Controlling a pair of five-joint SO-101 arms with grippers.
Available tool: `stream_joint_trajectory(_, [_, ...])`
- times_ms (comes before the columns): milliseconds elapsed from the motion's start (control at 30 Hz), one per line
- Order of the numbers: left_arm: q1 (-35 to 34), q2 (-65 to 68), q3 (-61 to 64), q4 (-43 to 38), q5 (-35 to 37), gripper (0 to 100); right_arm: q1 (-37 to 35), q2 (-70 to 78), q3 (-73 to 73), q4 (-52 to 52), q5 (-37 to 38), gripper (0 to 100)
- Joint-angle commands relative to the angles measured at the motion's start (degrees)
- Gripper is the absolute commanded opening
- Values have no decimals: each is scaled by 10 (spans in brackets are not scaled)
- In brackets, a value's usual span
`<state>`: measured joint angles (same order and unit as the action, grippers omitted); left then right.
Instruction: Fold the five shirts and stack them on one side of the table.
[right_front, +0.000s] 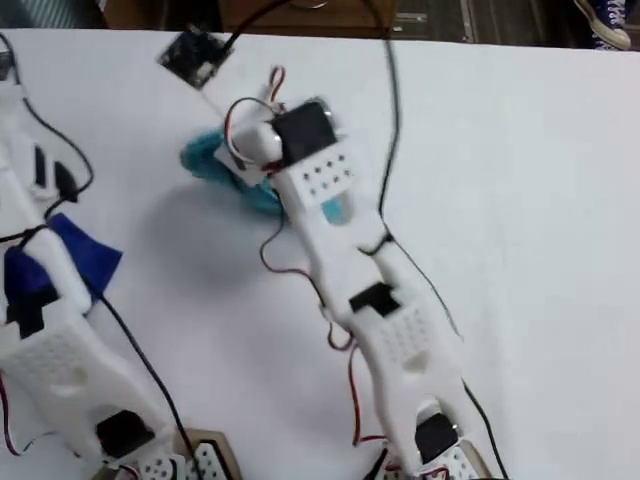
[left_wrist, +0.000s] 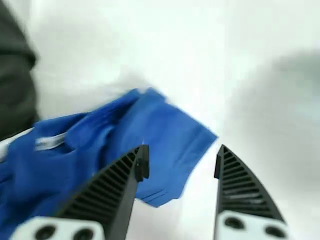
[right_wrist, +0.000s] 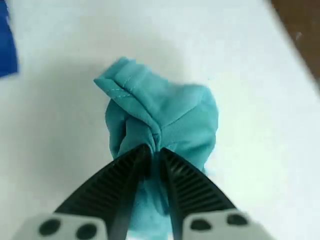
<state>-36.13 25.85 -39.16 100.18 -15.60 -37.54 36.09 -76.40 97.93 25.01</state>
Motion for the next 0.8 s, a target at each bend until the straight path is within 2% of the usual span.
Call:
stream_joint_trajectory(0, [27,9,0,8,11,234,-30,-160,37,4,1,18])
stream_joint_trajectory(167, [47,45,0,10,10,235,-43,-313,216,2,3,18])
stream_joint_trajectory(433, [57,55,-2,18,10,235,77,-386,495,1,105,20])
stream_joint_trajectory(600, [76,55,0,21,9,236,127,-385,612,-34,135,25])
stream_joint_trajectory(667, [91,55,0,21,10,236,139,-385,644,-52,135,70])
stream_joint_trajectory(767, [112,55,4,22,10,236,158,-387,662,-73,135,217])
